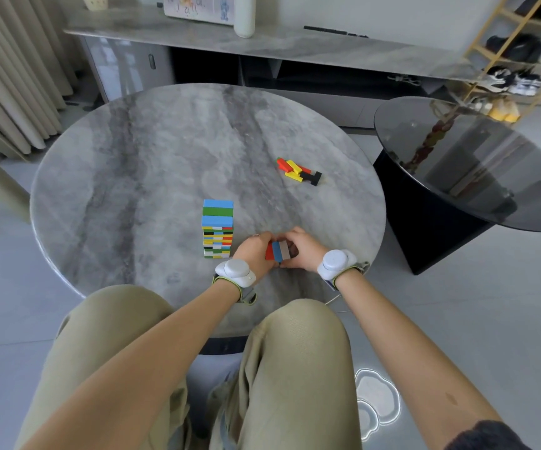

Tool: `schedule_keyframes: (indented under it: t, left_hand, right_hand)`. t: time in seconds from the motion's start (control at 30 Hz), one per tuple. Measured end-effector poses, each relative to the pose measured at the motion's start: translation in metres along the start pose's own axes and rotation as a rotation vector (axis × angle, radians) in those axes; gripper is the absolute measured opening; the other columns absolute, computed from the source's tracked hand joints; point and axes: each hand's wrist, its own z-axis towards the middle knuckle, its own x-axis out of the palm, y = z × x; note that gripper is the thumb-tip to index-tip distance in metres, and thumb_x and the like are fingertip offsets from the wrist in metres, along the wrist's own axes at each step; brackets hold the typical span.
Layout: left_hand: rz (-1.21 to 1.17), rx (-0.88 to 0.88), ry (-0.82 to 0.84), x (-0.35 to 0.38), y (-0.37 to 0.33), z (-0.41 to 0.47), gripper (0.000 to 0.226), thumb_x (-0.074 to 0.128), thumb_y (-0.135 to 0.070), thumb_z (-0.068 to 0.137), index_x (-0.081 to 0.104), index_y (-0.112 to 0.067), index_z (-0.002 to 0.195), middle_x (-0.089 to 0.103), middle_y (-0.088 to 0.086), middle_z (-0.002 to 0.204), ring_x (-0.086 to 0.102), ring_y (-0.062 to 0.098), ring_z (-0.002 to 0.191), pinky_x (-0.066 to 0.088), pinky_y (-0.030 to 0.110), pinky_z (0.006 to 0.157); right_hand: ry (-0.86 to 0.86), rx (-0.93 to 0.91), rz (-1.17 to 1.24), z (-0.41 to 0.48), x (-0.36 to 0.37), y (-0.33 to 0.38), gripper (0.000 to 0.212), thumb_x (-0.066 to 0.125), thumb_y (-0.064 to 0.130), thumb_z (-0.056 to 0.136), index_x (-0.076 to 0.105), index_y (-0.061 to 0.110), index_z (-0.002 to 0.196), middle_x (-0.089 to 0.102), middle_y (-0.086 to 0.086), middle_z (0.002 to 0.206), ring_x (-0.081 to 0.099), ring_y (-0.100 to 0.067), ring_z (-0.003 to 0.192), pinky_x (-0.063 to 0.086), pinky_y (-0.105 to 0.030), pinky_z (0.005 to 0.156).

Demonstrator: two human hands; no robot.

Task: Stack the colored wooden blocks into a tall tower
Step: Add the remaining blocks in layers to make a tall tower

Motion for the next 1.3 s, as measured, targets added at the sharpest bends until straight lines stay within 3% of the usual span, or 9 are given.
schedule_keyframes:
  t: [0.13, 0.4, 0.53, 0.6, 0.77, 0.9, 1.1, 1.3]
  left_hand:
    - [0.028, 0.118, -0.110, -0.029, -0.019, -0.009, 0.038, 0.062, -0.015, 0.082, 0.057, -0.008, 0.119, 0.064, 0.014, 0.106, 0.059, 0.029, 0.101, 0.050, 0.038, 0.083]
    - [0.032, 0.276, -0.273, -0.131, -0.016, -0.029, 0.044, 0.076, -0.014, 0.069, 0.062, -0.007, 0.110, 0.067, 0.011, 0.103, 0.060, 0.029, 0.096, 0.051, 0.039, 0.083]
    - [0.006, 0.279, -0.265, -0.160, 0.008, -0.030, 0.048, 0.079, -0.011, 0.067, 0.061, -0.006, 0.111, 0.066, 0.008, 0.104, 0.060, 0.018, 0.095, 0.052, 0.025, 0.080]
    - [-0.004, 0.278, -0.257, -0.165, 0.020, -0.028, 0.049, 0.080, -0.010, 0.067, 0.061, -0.005, 0.112, 0.065, 0.007, 0.105, 0.059, 0.016, 0.095, 0.052, 0.024, 0.081]
    - [-0.088, 0.243, -0.190, -0.159, 0.049, -0.020, 0.050, 0.081, -0.011, 0.067, 0.061, -0.007, 0.112, 0.065, 0.003, 0.107, 0.059, 0.010, 0.095, 0.048, 0.011, 0.080]
    - [-0.086, 0.249, -0.117, -0.161, 0.055, -0.014, 0.051, 0.082, -0.016, 0.067, 0.061, -0.011, 0.114, 0.064, -0.003, 0.104, 0.059, 0.007, 0.095, 0.044, 0.006, 0.082]
    - [-0.071, 0.241, -0.085, -0.159, 0.060, -0.007, 0.052, 0.082, -0.019, 0.067, 0.060, -0.014, 0.114, 0.063, -0.006, 0.104, 0.058, 0.005, 0.095, 0.041, 0.002, 0.081]
    - [-0.077, 0.230, -0.059, -0.149, 0.061, -0.009, 0.052, 0.081, -0.018, 0.067, 0.059, -0.015, 0.113, 0.064, -0.002, 0.107, 0.058, 0.009, 0.098, 0.043, 0.008, 0.083]
  right_hand:
    - [-0.092, -0.074, -0.044, -0.019, -0.037, 0.017, 0.061, 0.081, 0.019, 0.069, 0.057, 0.015, 0.125, 0.040, 0.004, 0.093, 0.050, -0.017, 0.084, 0.039, -0.024, 0.076]
    - [-0.243, -0.285, -0.005, -0.020, -0.082, 0.094, 0.063, 0.084, 0.018, 0.065, 0.058, 0.013, 0.123, 0.045, -0.001, 0.096, 0.050, -0.013, 0.075, 0.048, -0.028, 0.081]
    - [-0.255, -0.318, 0.030, -0.004, -0.075, 0.122, 0.059, 0.080, 0.017, 0.070, 0.057, 0.010, 0.124, 0.045, 0.000, 0.096, 0.049, -0.005, 0.071, 0.046, -0.020, 0.078]
    - [-0.262, -0.316, 0.066, 0.005, -0.068, 0.130, 0.057, 0.078, 0.016, 0.072, 0.057, 0.010, 0.125, 0.043, 0.000, 0.098, 0.047, -0.003, 0.070, 0.043, -0.018, 0.075]
    - [-0.259, -0.270, 0.124, 0.019, -0.042, 0.128, 0.055, 0.077, 0.019, 0.073, 0.057, 0.015, 0.124, 0.039, 0.001, 0.111, 0.048, -0.011, 0.089, 0.040, -0.021, 0.083]
    - [-0.230, -0.250, 0.196, 0.020, -0.036, 0.121, 0.053, 0.077, 0.020, 0.074, 0.057, 0.017, 0.123, 0.047, 0.003, 0.107, 0.054, -0.013, 0.088, 0.047, -0.032, 0.089]
    - [-0.194, -0.242, 0.168, 0.025, -0.039, 0.119, 0.055, 0.077, 0.025, 0.073, 0.057, 0.020, 0.124, 0.047, 0.005, 0.108, 0.053, -0.013, 0.090, 0.046, -0.030, 0.088]
    - [-0.178, -0.221, 0.120, 0.022, -0.035, 0.113, 0.055, 0.078, 0.028, 0.072, 0.057, 0.022, 0.122, 0.050, 0.005, 0.110, 0.052, -0.011, 0.089, 0.042, -0.024, 0.081]
